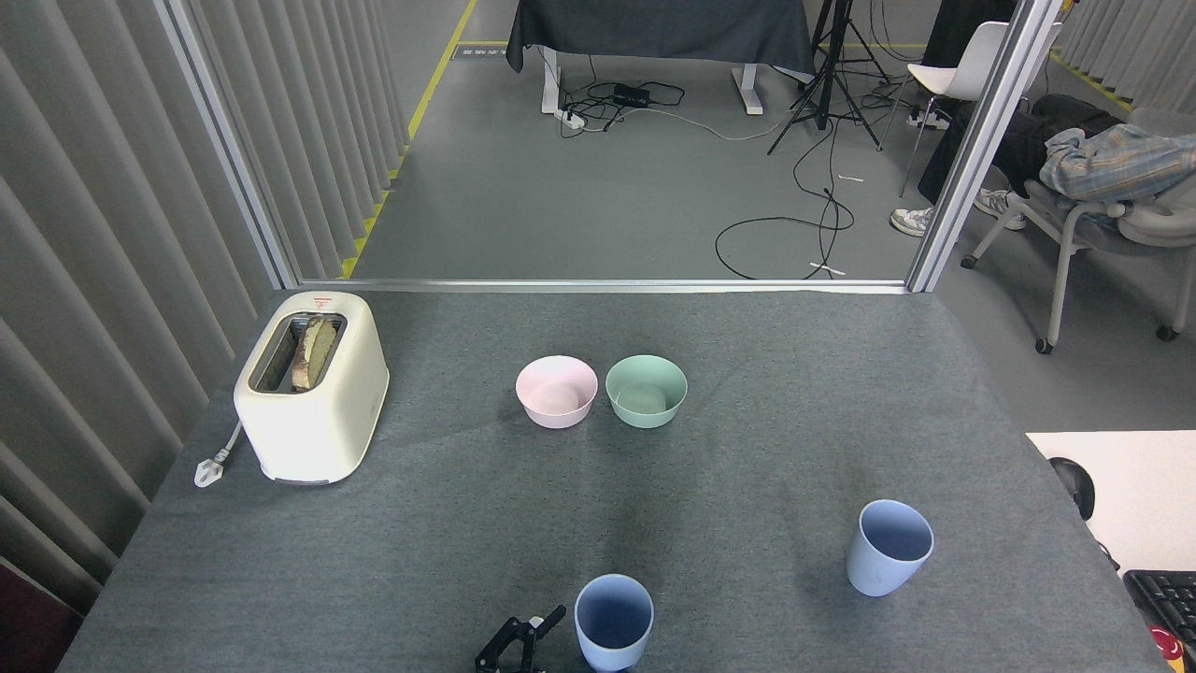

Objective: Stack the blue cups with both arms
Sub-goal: 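Open the left gripper and withdraw it from the cup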

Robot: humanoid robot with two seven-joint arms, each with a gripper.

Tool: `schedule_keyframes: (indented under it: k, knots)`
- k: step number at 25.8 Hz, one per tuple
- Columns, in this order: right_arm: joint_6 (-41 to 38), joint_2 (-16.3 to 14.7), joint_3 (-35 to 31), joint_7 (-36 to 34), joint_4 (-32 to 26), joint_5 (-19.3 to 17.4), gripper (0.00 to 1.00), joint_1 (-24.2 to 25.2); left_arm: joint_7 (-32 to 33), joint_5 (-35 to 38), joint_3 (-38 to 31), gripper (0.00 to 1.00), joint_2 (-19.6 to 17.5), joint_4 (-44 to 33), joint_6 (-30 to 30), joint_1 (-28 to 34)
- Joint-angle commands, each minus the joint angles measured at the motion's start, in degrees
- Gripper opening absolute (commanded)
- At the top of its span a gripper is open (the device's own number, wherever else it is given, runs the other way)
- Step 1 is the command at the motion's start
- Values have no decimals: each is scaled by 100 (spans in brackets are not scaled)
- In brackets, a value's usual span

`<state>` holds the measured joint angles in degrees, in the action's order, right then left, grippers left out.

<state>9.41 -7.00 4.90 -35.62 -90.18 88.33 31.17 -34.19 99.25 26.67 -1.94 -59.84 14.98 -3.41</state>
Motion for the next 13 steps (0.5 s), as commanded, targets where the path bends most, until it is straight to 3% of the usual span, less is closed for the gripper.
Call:
schedule_keyframes:
  k: [1, 6, 13]
  knots:
    - [-1, 5, 2, 2, 0, 0, 100, -5, -8, -3, -92, 100, -175, -159, 13, 192]
    - [-1, 5, 2, 2, 0, 0, 100, -5, -61, -143, -461, 100, -342, -423, 31, 447]
    - [8, 14, 29, 2, 0, 9, 100, -84, -70, -1409, -1295, 100, -1098, -511, 128, 482]
